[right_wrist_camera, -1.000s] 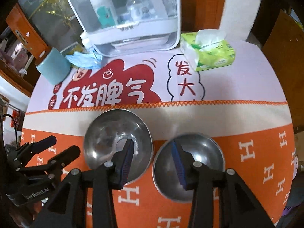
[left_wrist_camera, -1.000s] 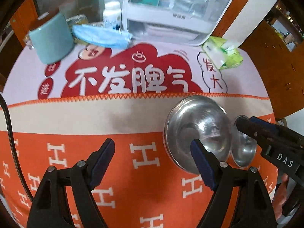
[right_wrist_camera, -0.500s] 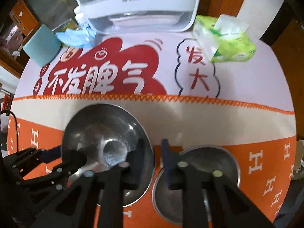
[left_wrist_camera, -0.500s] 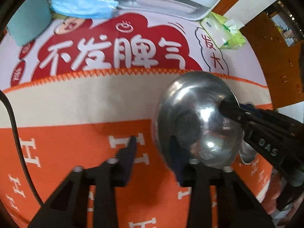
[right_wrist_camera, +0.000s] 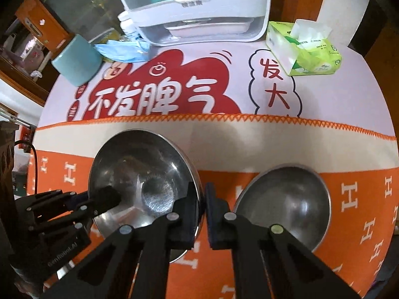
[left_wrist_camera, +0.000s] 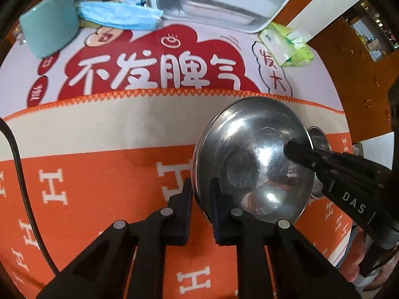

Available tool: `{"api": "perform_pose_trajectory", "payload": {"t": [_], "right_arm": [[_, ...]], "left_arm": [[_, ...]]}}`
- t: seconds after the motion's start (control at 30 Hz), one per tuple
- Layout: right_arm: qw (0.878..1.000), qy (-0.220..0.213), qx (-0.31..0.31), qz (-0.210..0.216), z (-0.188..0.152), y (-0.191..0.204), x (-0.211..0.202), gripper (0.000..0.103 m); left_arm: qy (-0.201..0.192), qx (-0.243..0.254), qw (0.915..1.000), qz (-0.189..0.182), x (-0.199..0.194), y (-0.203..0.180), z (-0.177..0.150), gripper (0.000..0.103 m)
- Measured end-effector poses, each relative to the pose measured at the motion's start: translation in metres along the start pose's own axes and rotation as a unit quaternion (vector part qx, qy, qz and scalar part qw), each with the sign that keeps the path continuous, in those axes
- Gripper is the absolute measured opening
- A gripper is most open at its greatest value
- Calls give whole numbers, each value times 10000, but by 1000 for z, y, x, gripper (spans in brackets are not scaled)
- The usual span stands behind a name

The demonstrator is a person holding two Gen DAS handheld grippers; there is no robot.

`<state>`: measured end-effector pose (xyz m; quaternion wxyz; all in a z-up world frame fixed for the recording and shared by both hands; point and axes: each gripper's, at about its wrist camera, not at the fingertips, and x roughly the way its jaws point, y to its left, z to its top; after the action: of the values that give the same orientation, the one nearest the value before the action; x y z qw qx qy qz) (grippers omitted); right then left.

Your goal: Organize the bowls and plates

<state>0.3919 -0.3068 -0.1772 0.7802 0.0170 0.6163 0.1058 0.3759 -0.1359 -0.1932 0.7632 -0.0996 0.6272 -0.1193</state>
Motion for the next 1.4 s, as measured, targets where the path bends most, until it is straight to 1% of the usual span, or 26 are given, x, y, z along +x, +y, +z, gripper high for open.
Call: {"api": "perform_pose_trajectory", "payload": {"t": [0.1, 0.23, 0.53, 0.6, 0.7, 0.8, 0.97, 1.03, 1.2, 1.33, 1.4], "right_arm": [[9998, -59, 126, 162, -10, 4, -13, 6], [9989, -215, 229, 350, -33, 13, -41, 6], [9971, -554, 214, 477, -93, 27, -96, 6], [9966, -606, 268, 492, -107, 29, -107, 6], [9963, -648, 329, 461, -130, 34, -117, 6], [9963, -669, 312, 433, -160, 41, -124, 6], [9962, -519, 361, 598, -206, 45, -120, 6], [9963, -498, 385, 588, -221, 47, -119, 6], [9973, -407, 366, 482, -259, 53, -110, 6], [9985, -254, 346, 348, -281, 56, -95, 6], [9987, -170, 356, 317, -286, 55, -88, 6]], "left_arm": [[-133, 103, 9999, 31, -25, -2, -11, 12], [-296, 291, 9991, 108, -58, -11, -31, 12], [-582, 580, 9965, 166, -117, -30, -88, 12], [-608, 627, 9961, 160, -124, -32, -101, 12], [-590, 747, 9953, 191, -135, -37, -128, 12], [-545, 844, 9946, 256, -139, -40, -151, 12], [-439, 1031, 9931, 350, -140, -41, -196, 12], [-357, 1093, 9928, 327, -136, -41, -214, 12], [-158, 1163, 9924, 365, -117, -37, -256, 12], [30, 1166, 9923, 409, -97, -34, -277, 12], [123, 1189, 9919, 434, -88, -32, -284, 12]]}}
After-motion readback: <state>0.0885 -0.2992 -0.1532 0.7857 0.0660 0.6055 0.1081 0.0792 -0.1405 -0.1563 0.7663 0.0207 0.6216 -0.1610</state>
